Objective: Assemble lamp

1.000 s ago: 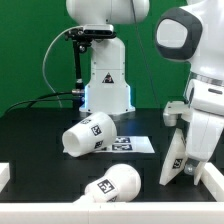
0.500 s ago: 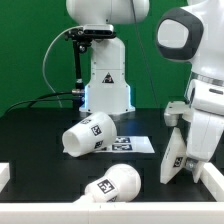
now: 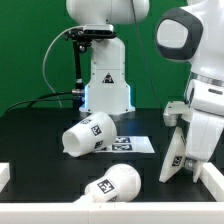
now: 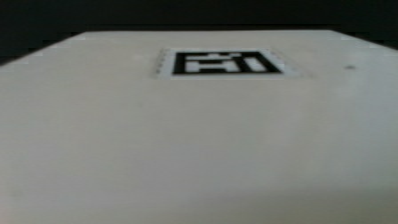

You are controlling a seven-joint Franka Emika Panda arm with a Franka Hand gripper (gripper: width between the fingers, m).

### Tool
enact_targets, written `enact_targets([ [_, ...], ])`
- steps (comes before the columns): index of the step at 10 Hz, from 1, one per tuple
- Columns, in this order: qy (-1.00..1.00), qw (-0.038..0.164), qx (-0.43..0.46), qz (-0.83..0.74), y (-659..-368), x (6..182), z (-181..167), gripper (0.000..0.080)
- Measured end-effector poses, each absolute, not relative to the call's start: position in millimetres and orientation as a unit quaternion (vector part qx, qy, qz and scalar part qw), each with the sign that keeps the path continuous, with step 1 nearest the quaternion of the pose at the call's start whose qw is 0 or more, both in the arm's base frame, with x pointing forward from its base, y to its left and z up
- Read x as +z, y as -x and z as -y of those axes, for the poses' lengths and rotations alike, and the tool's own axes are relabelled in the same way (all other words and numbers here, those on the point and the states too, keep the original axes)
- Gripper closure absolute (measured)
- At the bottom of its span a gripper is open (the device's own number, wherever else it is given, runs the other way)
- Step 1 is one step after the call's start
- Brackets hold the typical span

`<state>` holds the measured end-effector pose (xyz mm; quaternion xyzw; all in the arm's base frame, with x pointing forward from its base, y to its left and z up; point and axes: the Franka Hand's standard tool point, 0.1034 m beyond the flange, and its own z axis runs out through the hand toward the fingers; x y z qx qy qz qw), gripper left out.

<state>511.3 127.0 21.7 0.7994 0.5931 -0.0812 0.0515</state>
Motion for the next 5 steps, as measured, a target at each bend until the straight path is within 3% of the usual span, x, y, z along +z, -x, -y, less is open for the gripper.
enact_targets([
  [2,-0.807,0.052,-0.07,-0.583,-512.5,25.7,-123.6,0.0489],
  [5,-0.877,0.06,-0.045,-0.475,-493.2,48.4,-102.6,0.0489],
])
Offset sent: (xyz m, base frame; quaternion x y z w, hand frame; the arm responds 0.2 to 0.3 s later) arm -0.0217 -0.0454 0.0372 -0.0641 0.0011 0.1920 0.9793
